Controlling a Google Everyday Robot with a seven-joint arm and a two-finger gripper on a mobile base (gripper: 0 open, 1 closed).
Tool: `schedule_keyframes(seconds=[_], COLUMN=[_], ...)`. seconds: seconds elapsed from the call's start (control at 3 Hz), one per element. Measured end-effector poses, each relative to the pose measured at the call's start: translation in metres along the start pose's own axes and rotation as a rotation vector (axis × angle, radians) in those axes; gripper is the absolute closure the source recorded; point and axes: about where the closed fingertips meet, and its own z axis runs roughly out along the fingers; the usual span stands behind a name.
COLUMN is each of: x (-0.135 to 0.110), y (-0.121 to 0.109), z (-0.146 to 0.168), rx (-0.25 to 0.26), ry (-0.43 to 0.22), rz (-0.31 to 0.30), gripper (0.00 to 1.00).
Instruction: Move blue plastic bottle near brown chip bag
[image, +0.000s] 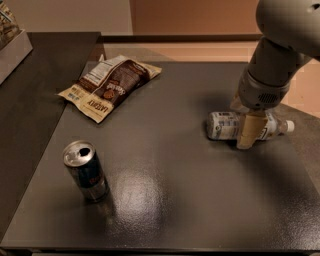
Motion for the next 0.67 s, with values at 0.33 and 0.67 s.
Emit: schedule_keyframes(seconds=[0.33, 0.67], x=[-0.0009, -0.0076], y=[-0.0002, -0.0027], z=[0.0026, -0.0019], rx=[-0.007, -0.003], ry=[0.000, -0.006], rz=[-0.007, -0.021], gripper=[0.54, 0.77])
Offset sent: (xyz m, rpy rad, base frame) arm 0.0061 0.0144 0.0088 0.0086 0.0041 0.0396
